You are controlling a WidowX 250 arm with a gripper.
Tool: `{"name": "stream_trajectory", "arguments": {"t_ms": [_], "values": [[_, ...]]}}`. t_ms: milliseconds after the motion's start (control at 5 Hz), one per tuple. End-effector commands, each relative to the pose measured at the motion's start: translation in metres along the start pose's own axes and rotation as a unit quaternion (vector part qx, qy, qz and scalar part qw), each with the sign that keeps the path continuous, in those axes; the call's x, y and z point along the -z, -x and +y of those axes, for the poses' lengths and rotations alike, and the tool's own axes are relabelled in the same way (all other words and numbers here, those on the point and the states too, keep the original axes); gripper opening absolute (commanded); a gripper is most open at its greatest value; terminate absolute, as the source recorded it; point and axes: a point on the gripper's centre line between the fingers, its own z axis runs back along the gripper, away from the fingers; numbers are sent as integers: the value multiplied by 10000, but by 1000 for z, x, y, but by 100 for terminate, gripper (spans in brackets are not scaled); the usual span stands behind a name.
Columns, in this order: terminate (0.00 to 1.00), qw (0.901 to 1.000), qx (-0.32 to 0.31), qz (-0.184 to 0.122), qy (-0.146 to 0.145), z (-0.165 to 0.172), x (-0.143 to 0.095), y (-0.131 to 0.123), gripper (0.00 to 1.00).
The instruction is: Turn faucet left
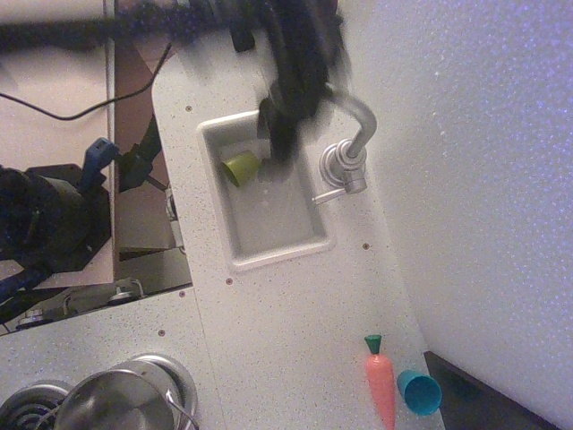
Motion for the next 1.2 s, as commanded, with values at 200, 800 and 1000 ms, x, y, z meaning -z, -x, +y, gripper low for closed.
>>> {"name": "stream_trajectory", "arguments": {"t_ms": [200,800,1000], "values": [[0,9924,-1011,-516,-475,25,-35,-34,100],[0,9801,-990,-785,-1529,-3,-19,-23,100],[0,9746,-1164,-944,-1663,1,-23,-14,100]]}}
